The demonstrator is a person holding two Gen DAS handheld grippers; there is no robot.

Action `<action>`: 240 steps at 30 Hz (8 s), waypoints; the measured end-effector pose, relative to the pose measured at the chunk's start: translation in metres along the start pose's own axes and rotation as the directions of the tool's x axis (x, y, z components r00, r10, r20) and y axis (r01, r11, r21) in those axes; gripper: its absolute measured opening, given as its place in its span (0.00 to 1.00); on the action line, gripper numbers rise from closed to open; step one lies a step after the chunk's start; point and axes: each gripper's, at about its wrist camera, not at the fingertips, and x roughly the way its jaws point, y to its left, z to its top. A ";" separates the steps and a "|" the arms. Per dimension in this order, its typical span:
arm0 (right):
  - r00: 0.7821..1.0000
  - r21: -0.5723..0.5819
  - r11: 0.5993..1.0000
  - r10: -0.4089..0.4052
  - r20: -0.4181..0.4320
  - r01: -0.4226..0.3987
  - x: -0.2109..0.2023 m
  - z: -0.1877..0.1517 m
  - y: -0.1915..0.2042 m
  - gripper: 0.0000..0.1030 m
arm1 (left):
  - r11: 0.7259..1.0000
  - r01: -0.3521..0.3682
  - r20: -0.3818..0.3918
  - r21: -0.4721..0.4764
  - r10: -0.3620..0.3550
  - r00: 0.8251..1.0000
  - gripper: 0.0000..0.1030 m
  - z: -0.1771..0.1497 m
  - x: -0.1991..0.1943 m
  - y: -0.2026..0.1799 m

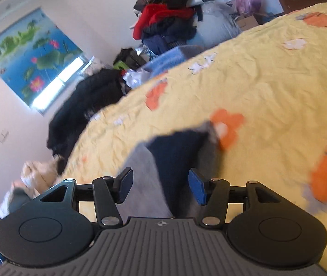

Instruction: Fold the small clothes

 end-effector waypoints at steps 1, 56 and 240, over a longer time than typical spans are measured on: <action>1.000 0.010 1.000 0.018 -0.010 -0.018 0.017 0.007 0.003 0.59 | 1.000 -0.019 -0.040 0.020 0.019 0.999 0.93 -0.002 0.019 -0.006; 0.976 -0.222 0.958 -0.205 -0.075 0.184 -0.004 -0.114 0.034 0.64 | 0.988 -0.152 -0.224 0.000 0.148 0.963 0.96 -0.092 -0.015 0.010; 0.734 -0.274 0.705 -0.679 0.009 0.655 -0.009 -0.180 0.065 1.00 | 0.950 -0.308 -0.378 -0.045 0.270 0.886 1.00 -0.112 -0.021 0.000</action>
